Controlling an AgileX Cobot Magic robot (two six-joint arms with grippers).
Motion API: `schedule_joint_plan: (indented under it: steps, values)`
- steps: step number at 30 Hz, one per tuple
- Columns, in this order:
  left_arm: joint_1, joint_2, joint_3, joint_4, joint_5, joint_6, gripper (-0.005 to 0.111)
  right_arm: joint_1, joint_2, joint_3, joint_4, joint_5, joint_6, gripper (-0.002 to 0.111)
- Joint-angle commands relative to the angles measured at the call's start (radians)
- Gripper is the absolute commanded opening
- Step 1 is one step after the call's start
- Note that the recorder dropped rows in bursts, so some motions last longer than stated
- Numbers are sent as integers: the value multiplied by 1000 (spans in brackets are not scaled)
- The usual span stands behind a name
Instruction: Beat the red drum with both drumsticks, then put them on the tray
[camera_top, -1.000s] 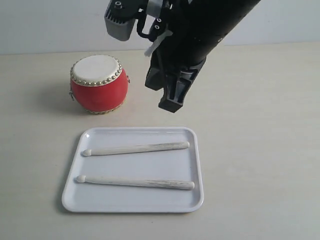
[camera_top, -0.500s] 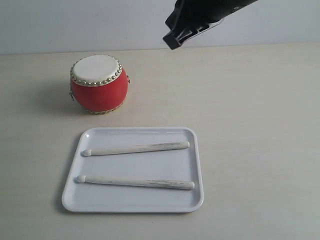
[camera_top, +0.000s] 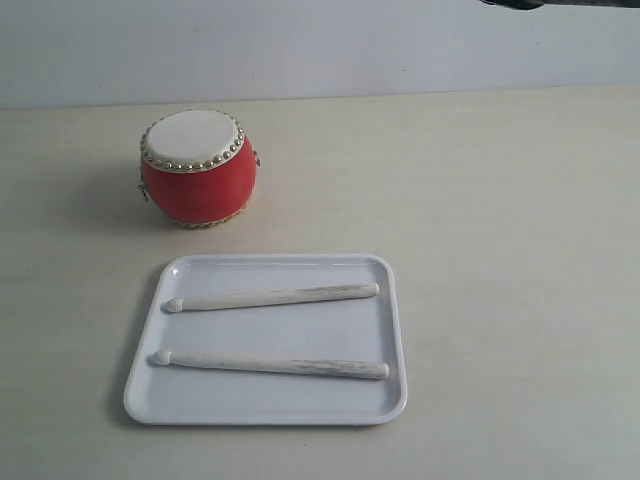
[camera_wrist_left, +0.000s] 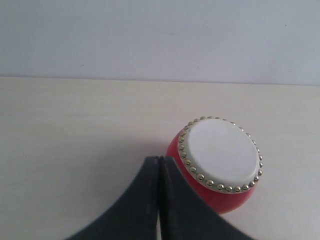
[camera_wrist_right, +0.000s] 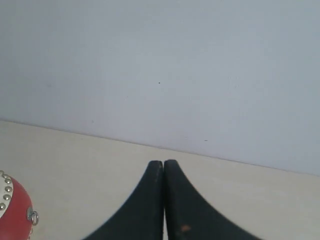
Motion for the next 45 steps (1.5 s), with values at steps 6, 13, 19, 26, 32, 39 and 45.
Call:
schedule_joint_plan:
  steps: [6,13,19,26,32,39,45]
  values:
    - [2,-8,3,-4,-13,6,0,-3,5,6,9,-17,2,0]
    - [2,-8,3,-4,-13,6,0,-3,5,6,9,-17,2,0]
    - [2,-70,5,-4,8,4,0,-3,5,6,9,-17,2,0]
    - [2,-374,128,-69,119,0,0,-3,5,6,9,-17,2,0]
    - [2,-732,301,-92,119,0,0,-3,5,6,9,-17,2,0]
    - [2,-943,390,-92,112,2,0,-3,5,6,9,-17,2,0]
    - [2,-956,410,-77,91,8,0,-3,5,6,9,-17,2,0]
